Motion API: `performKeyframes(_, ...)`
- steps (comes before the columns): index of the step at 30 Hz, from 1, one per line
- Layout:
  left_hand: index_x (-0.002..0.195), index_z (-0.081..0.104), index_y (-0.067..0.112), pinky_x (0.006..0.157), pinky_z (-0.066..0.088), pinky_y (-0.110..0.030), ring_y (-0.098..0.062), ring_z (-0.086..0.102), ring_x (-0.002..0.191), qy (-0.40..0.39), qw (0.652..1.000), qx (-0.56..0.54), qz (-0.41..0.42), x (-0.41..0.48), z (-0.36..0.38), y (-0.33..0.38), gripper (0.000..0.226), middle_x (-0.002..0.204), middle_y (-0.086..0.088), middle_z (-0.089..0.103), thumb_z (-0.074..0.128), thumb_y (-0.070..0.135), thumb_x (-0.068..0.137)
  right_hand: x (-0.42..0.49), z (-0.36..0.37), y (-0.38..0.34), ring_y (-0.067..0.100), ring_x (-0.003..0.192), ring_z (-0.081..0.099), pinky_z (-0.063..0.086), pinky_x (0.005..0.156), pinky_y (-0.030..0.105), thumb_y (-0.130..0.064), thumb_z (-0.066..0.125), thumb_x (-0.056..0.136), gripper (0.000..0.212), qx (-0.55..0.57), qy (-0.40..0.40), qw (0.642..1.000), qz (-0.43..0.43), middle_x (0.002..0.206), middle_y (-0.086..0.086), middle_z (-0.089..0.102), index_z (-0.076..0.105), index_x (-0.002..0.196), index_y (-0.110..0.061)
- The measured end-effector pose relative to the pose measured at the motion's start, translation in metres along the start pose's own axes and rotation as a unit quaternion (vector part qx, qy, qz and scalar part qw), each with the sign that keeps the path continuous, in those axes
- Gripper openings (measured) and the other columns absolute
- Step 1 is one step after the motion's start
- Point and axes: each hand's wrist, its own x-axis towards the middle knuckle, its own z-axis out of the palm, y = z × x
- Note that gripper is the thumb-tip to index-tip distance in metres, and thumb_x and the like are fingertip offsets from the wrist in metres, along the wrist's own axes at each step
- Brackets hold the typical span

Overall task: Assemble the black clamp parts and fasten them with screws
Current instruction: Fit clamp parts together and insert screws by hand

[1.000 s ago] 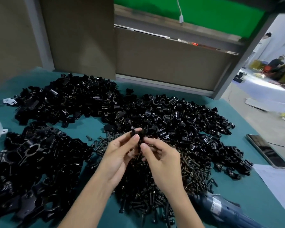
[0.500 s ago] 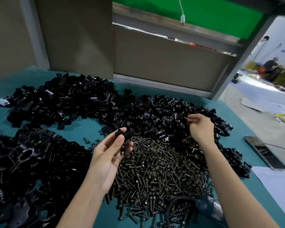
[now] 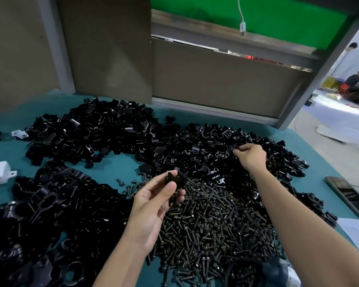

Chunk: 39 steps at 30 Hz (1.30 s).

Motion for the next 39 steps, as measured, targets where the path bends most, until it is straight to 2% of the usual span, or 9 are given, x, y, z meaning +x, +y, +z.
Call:
performKeyframes(6,0.107,0.077,0.015,0.085,0.059,-0.032,-0.026,0.073,0.096,-0.003,1.000,0.007,0.002,0.000,0.000,-0.003,0.041,0.101,-0.008,0.075,0.081,0.027,0.068,-0.035,-0.012,-0.013,0.024,0.084,0.071,0.056,0.079,0.037,-0.012,0.063,0.093,0.007,0.111,0.107,0.985,-0.076,0.088,0.011,0.072,0.057,0.092,-0.017)
performKeyframes(9,0.108,0.075,0.009,0.111,0.036,-0.058,-0.031,0.072,0.101,-0.005,1.000,0.010,-0.006,-0.002,0.003,-0.003,0.046,0.111,-0.016,0.074,0.082,0.028,0.066,-0.082,-0.016,-0.024,0.014,0.079,0.073,0.059,0.073,0.027,-0.001,0.063,0.092,0.024,0.208,0.060,0.963,-0.161,0.088,0.008,0.072,0.054,0.086,-0.022)
performKeyframes(12,0.114,0.067,0.002,0.117,0.026,-0.064,-0.030,0.072,0.104,-0.009,1.000,0.007,-0.022,-0.003,0.008,-0.004,0.053,0.119,-0.015,0.072,0.079,0.026,0.068,-0.135,-0.009,-0.031,0.012,0.089,0.072,0.057,0.079,0.021,0.010,0.065,0.083,0.031,0.219,-0.031,0.942,-0.251,0.093,-0.001,0.073,0.062,0.086,-0.021)
performKeyframes(15,0.113,0.066,0.007,0.115,0.030,-0.058,-0.025,0.070,0.104,0.002,0.999,0.005,-0.042,-0.005,0.013,-0.004,0.047,0.116,-0.015,0.073,0.077,0.026,0.071,-0.174,0.007,-0.032,0.009,0.091,0.071,0.054,0.081,0.020,0.013,0.066,0.079,0.029,0.237,-0.048,0.923,-0.298,0.093,-0.005,0.073,0.067,0.087,-0.015)
performKeyframes(19,0.102,0.067,0.018,0.087,0.043,-0.034,-0.016,0.065,0.093,0.023,0.998,-0.009,-0.059,-0.009,0.014,-0.005,0.034,0.097,-0.003,0.073,0.077,0.027,0.070,-0.198,0.020,-0.031,0.005,0.095,0.069,0.053,0.083,0.019,0.011,0.069,0.080,0.035,0.238,-0.022,0.918,-0.318,0.095,-0.012,0.072,0.065,0.090,-0.023)
performKeyframes(22,0.102,0.064,0.013,0.096,0.044,-0.038,-0.019,0.066,0.096,0.043,0.998,-0.031,-0.044,-0.007,0.012,-0.004,0.033,0.094,-0.003,0.073,0.074,0.024,0.073,-0.201,0.021,-0.026,0.006,0.099,0.068,0.054,0.088,0.023,0.005,0.072,0.083,0.030,0.212,-0.062,0.917,-0.333,0.099,-0.014,0.071,0.068,0.098,-0.021)
performKeyframes(29,0.100,0.063,0.015,0.073,0.056,-0.022,-0.007,0.071,0.080,0.032,0.999,0.016,0.003,-0.007,0.010,-0.003,0.027,0.083,0.005,0.074,0.071,0.024,0.076,-0.212,0.023,-0.026,0.019,0.086,0.073,0.059,0.080,0.035,-0.017,0.079,0.084,0.019,0.281,-0.112,0.916,-0.265,0.092,-0.006,0.074,0.071,0.102,-0.016)
performKeyframes(32,0.102,0.065,0.014,0.079,0.057,-0.023,-0.009,0.072,0.087,0.026,0.999,0.034,0.015,-0.007,0.009,-0.003,0.026,0.090,0.003,0.076,0.071,0.023,0.078,-0.212,0.026,-0.024,0.019,0.088,0.073,0.059,0.083,0.043,-0.010,0.078,0.084,0.018,0.302,-0.117,0.919,-0.224,0.094,-0.003,0.074,0.071,0.099,-0.017)
performKeyframes(39,0.113,0.073,0.012,0.084,0.058,-0.026,-0.023,0.073,0.100,0.022,0.999,0.039,0.009,-0.007,0.011,-0.001,0.037,0.108,-0.009,0.076,0.075,0.021,0.077,-0.210,0.024,-0.021,0.008,0.101,0.069,0.052,0.087,0.017,-0.006,0.071,0.089,0.024,0.331,-0.092,0.906,-0.248,0.106,-0.011,0.073,0.069,0.109,-0.020)
